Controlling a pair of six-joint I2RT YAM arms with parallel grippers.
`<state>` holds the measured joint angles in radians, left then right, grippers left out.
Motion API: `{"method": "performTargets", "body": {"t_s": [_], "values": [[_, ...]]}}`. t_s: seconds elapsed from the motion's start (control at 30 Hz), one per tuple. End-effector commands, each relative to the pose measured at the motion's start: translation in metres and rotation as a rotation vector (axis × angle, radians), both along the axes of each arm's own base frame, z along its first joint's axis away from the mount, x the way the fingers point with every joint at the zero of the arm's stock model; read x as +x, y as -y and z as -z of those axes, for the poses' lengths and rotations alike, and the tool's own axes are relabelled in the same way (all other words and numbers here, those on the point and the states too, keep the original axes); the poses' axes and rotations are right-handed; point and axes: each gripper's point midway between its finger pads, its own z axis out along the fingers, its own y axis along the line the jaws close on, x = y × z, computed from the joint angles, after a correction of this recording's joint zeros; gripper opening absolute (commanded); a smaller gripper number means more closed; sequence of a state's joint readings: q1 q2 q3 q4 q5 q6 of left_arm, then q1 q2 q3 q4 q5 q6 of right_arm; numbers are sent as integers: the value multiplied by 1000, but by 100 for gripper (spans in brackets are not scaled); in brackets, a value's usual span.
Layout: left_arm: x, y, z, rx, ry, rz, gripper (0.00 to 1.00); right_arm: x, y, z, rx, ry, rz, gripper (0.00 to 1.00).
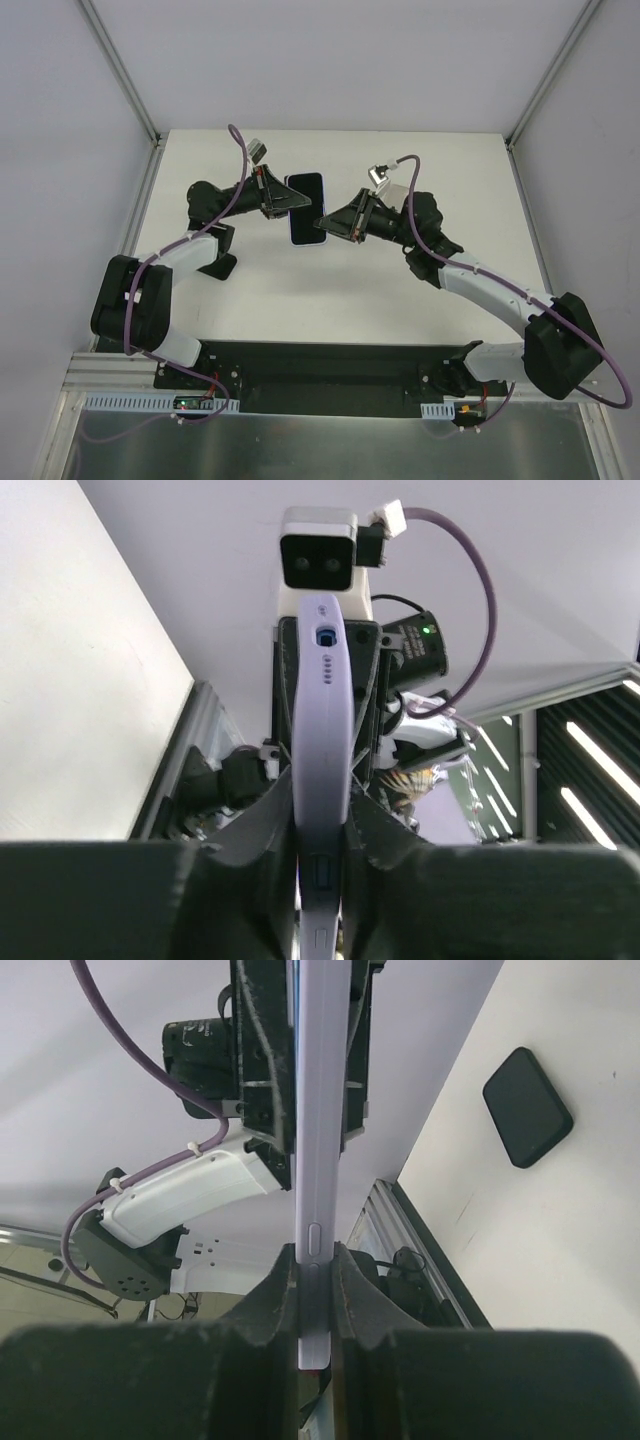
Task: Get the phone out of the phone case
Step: Remove the phone case from the phone.
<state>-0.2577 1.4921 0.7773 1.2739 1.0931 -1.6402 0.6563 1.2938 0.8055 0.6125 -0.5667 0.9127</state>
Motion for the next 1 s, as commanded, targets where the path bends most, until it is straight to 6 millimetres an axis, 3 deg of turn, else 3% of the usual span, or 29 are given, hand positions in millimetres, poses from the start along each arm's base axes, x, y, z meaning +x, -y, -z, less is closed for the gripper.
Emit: {"method": "performTargets", "body": {"t_s": [0.0, 0.13, 0.23, 0.27, 0.37, 0.57, 0.8, 0.9, 0.97], "values": [[-24, 2, -19, -38, 202, 50, 0, 10, 1, -51, 107, 128, 26, 2], [-23, 2, -21, -44, 195, 33, 0, 10, 2, -42, 81, 100, 32, 1], [-14, 0, -19, -45, 159, -14, 0, 10, 10, -35, 63, 87, 70, 23], [-13, 0, -16, -44, 147, -20, 0, 10, 12, -29, 58, 73, 80, 35], [-9, -1, -14, -52, 126, -28, 0, 5, 18, -32, 67, 78, 91, 45], [0, -1, -7, -74, 74, -60, 0, -4, 27, -20, 86, 36, 110, 45], [6, -3, -9, -61, 73, -117, 0, -18, 13, -13, 85, 28, 75, 46], [7, -3, -10, -59, 76, -120, 0, -18, 8, -12, 87, 22, 67, 40], [6, -3, -10, -58, 77, -122, 0, -17, 7, -12, 96, 12, 66, 30]]}}
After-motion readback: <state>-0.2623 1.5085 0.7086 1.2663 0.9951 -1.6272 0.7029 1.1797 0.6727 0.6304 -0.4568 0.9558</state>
